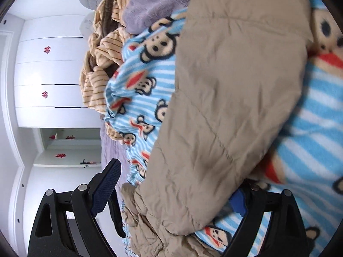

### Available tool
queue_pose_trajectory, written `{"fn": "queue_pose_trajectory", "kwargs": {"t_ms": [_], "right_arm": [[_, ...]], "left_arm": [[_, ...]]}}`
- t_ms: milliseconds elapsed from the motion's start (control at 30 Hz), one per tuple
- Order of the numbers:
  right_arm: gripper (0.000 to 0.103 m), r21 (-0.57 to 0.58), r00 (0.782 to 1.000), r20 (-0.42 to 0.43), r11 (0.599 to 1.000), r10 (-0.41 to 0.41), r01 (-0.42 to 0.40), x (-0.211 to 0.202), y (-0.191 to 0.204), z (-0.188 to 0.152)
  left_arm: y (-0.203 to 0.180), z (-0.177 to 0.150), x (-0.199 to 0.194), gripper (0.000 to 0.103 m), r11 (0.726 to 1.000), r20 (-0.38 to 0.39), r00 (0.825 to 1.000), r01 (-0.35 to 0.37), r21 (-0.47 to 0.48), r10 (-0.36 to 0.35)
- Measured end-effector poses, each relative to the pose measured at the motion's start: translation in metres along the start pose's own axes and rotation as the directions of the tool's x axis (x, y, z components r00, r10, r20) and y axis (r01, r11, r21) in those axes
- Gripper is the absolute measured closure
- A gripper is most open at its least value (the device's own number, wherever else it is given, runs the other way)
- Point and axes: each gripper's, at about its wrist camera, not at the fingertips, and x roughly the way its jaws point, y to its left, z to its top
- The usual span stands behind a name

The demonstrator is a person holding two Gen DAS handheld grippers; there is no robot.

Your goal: Fold large clothes

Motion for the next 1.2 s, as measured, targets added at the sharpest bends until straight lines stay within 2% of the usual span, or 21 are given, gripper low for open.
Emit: {"fn": "queue_pose_trajectory", "kwargs": {"t_ms": [200, 333, 367, 400, 467, 500, 633, 733, 800, 867, 900, 967, 1067, 1133, 1200], "right_arm": [[0.011, 0.044, 0.999, 0.023, 0.999, -0.030, 0.029, 0.008, -0.005, 0.026], [0.015, 0.158, 0.999, 0.006, 0.986, 0.045, -0.045, 0.012, -0.018, 0.032], [0.029, 0.172, 0.998, 0.000, 0.983, 0.059, -0.058, 0.012, -0.019, 0.033], [0.056, 0.176, 0.997, -0.011, 0.982, 0.072, -0.069, 0.013, -0.019, 0.034], [0.087, 0.148, 0.997, -0.043, 0.987, 0.069, -0.062, 0.018, -0.011, 0.032], [0.092, 0.121, 0.996, -0.048, 0.990, 0.072, -0.066, 0.020, -0.003, 0.030], [0.092, -0.020, 0.993, -0.084, 0.996, 0.088, -0.090, 0.032, 0.044, 0.009], [0.092, -0.203, 0.985, -0.155, 0.974, 0.073, -0.104, 0.052, 0.099, -0.022], [0.092, -0.368, 0.980, -0.195, 0.923, 0.042, -0.113, 0.070, 0.140, -0.052], [0.092, -0.525, 0.972, -0.233, 0.843, -0.012, -0.116, 0.090, 0.176, -0.094], [0.092, -0.597, 0.967, -0.252, 0.794, -0.047, -0.117, 0.102, 0.191, -0.120], [0.092, -0.736, 0.953, -0.275, 0.665, -0.128, -0.123, 0.129, 0.215, -0.178], [0.092, -0.858, 0.925, -0.282, 0.498, -0.255, -0.124, 0.168, 0.223, -0.257], [0.092, -0.884, 0.904, -0.290, 0.451, -0.315, -0.127, 0.193, 0.211, -0.293], [0.092, -0.890, 0.877, -0.294, 0.444, -0.380, -0.106, 0.215, 0.190, -0.312]], "left_arm": [[0.017, 0.004, -0.004, 0.000, 0.999, 0.021, 0.999, -0.031, -0.027, 0.032], [0.040, 0.008, -0.015, 0.000, 0.995, 0.061, 0.996, -0.062, -0.082, 0.067], [0.046, 0.009, -0.017, 0.000, 0.993, 0.072, 0.995, -0.069, -0.093, 0.076], [0.052, 0.010, -0.019, 0.000, 0.992, 0.080, 0.993, -0.077, -0.102, 0.086], [0.063, 0.013, -0.022, 0.000, 0.988, 0.094, 0.990, -0.097, -0.116, 0.108], [0.068, 0.014, -0.024, 0.000, 0.987, 0.100, 0.988, -0.102, -0.123, 0.115], [0.093, 0.018, -0.034, 0.000, 0.981, 0.135, 0.981, -0.115, -0.158, 0.137], [0.114, 0.018, -0.044, 0.000, 0.974, 0.158, 0.976, -0.119, -0.194, 0.151], [0.127, 0.018, -0.049, 0.000, 0.971, 0.168, 0.973, -0.121, -0.208, 0.157], [0.138, 0.016, -0.052, 0.000, 0.968, 0.176, 0.970, -0.128, -0.215, 0.168], [0.145, 0.015, -0.053, 0.000, 0.966, 0.177, 0.969, -0.131, -0.221, 0.172], [0.157, 0.011, -0.054, 0.000, 0.962, 0.174, 0.969, -0.134, -0.236, 0.178], [0.174, 0.003, -0.048, 0.000, 0.957, 0.154, 0.973, -0.128, -0.259, 0.172], [0.181, -0.002, -0.042, 0.000, 0.958, 0.135, 0.977, -0.128, -0.257, 0.167], [0.184, -0.006, -0.035, 0.000, 0.959, 0.125, 0.978, -0.129, -0.252, 0.165]]}}
